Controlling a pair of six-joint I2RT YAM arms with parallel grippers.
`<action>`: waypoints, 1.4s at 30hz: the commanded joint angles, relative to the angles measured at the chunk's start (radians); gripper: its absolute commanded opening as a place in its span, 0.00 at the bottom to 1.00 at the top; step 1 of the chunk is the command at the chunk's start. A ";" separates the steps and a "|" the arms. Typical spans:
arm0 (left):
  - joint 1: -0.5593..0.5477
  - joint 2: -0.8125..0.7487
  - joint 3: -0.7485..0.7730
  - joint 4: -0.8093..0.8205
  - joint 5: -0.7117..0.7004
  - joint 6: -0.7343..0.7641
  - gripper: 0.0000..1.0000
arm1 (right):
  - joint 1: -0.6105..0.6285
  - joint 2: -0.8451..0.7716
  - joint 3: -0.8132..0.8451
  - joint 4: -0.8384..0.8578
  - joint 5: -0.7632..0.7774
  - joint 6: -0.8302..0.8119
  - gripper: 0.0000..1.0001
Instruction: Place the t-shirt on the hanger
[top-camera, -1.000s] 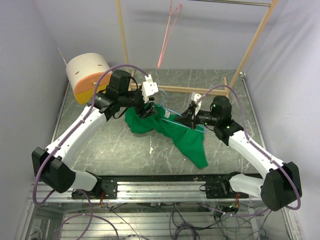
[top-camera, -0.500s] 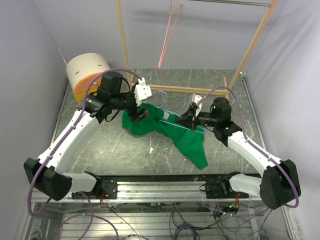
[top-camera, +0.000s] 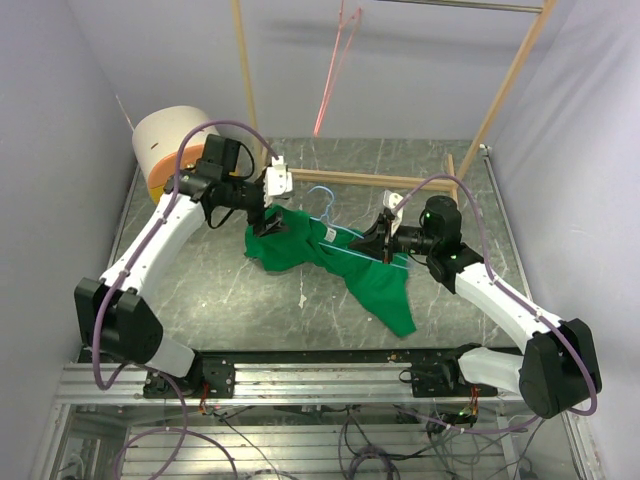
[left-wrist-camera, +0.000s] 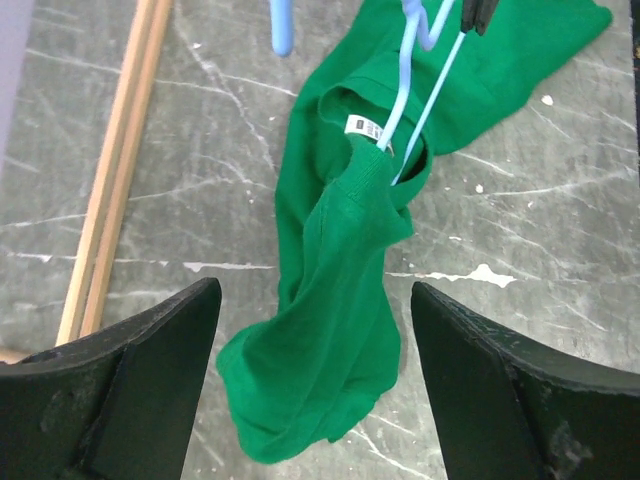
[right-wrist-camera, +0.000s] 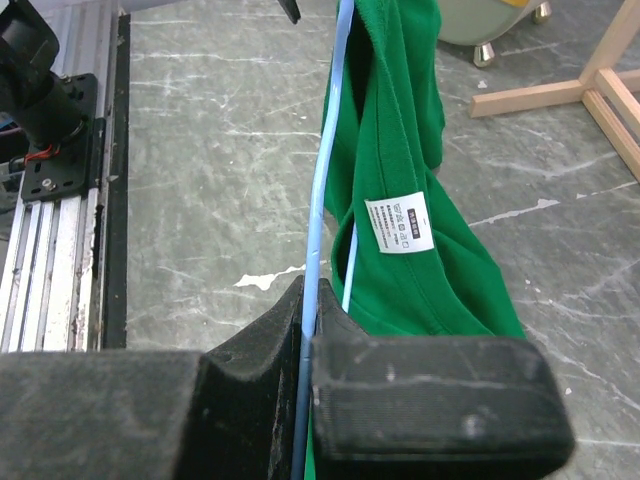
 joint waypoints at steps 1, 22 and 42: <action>0.003 0.047 0.077 -0.092 0.126 0.142 0.86 | -0.005 -0.028 0.017 -0.012 -0.007 -0.021 0.00; -0.079 0.077 0.044 -0.077 0.137 0.137 0.32 | -0.005 -0.018 0.030 -0.035 0.010 -0.033 0.00; -0.152 0.110 0.059 -0.001 0.125 -0.004 0.15 | -0.005 0.000 0.054 -0.027 0.012 -0.030 0.00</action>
